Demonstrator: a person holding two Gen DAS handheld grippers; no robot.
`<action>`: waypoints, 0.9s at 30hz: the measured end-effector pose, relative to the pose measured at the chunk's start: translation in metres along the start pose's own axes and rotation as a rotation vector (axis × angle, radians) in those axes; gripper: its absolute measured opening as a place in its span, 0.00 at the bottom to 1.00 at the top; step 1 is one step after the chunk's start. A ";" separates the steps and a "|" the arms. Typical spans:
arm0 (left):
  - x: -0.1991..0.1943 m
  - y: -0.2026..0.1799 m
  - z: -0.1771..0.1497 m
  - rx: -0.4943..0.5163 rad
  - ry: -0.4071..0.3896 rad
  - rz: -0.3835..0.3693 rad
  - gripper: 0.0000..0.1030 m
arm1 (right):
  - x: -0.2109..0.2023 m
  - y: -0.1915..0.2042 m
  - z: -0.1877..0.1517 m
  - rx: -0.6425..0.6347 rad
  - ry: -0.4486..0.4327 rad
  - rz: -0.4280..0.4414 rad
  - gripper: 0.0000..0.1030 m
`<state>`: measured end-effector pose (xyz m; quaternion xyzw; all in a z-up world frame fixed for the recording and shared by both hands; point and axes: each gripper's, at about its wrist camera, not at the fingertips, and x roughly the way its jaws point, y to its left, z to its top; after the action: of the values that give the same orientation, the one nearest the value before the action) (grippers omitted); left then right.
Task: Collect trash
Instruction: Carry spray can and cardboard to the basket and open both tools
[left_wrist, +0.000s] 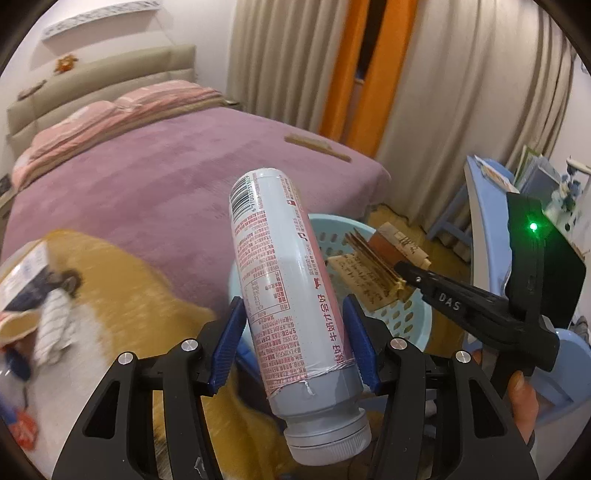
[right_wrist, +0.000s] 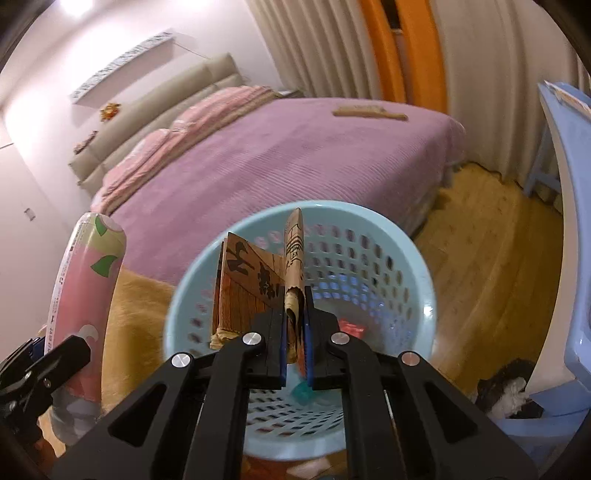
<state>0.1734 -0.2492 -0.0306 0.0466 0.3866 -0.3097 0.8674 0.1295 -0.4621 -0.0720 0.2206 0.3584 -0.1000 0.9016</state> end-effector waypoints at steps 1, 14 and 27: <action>0.012 -0.002 0.002 0.003 0.012 -0.002 0.51 | 0.008 -0.006 0.002 0.009 0.013 -0.009 0.05; 0.027 0.008 0.013 -0.059 -0.032 -0.032 0.76 | 0.034 -0.022 0.003 0.029 0.071 -0.040 0.32; -0.061 0.036 -0.015 -0.116 -0.172 -0.001 0.76 | -0.028 0.025 -0.001 -0.054 -0.022 0.047 0.48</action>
<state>0.1532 -0.1849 -0.0043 -0.0304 0.3280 -0.2902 0.8985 0.1173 -0.4389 -0.0448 0.2035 0.3457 -0.0718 0.9132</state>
